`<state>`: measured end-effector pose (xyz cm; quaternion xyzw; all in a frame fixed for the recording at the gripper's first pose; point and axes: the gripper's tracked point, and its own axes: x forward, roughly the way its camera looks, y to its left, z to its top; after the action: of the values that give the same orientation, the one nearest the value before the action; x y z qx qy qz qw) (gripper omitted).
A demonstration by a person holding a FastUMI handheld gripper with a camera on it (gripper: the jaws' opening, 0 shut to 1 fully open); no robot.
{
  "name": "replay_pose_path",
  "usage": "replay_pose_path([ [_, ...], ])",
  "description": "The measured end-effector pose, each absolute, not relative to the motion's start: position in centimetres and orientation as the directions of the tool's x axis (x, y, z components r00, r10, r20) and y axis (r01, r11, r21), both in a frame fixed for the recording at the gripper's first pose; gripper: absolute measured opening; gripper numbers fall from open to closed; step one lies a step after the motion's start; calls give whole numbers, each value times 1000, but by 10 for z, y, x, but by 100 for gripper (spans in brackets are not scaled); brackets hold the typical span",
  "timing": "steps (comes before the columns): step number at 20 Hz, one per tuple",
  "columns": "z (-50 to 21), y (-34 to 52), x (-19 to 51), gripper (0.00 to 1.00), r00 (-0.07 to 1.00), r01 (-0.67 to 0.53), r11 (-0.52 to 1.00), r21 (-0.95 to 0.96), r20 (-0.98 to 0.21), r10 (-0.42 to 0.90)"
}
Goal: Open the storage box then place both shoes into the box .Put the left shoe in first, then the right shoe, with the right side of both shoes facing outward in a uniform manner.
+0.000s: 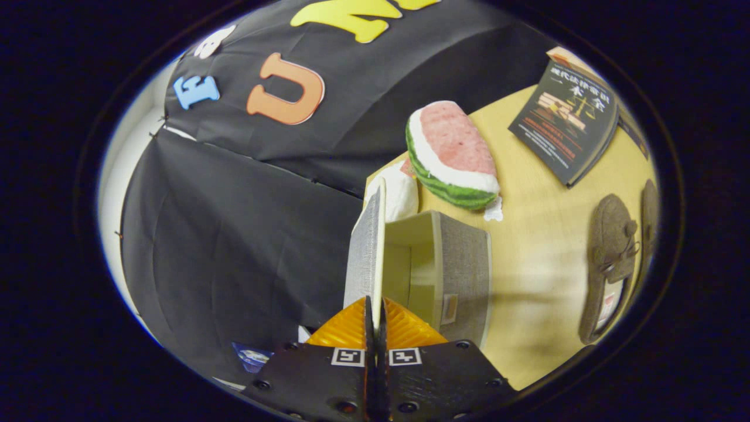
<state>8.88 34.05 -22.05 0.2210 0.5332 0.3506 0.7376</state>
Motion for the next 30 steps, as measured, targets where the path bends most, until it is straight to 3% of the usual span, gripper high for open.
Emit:
replay_pose_path([
  [7,-143,421,61,0,169,-327,610,721,-591,789],
  [13,-130,509,39,1,145,-353,605,714,-597,789],
  [22,-135,589,23,14,143,-435,609,663,-617,774],
  [28,-124,572,37,87,174,-496,606,621,-613,771],
  [30,-125,556,48,94,198,-520,619,589,-621,758],
])
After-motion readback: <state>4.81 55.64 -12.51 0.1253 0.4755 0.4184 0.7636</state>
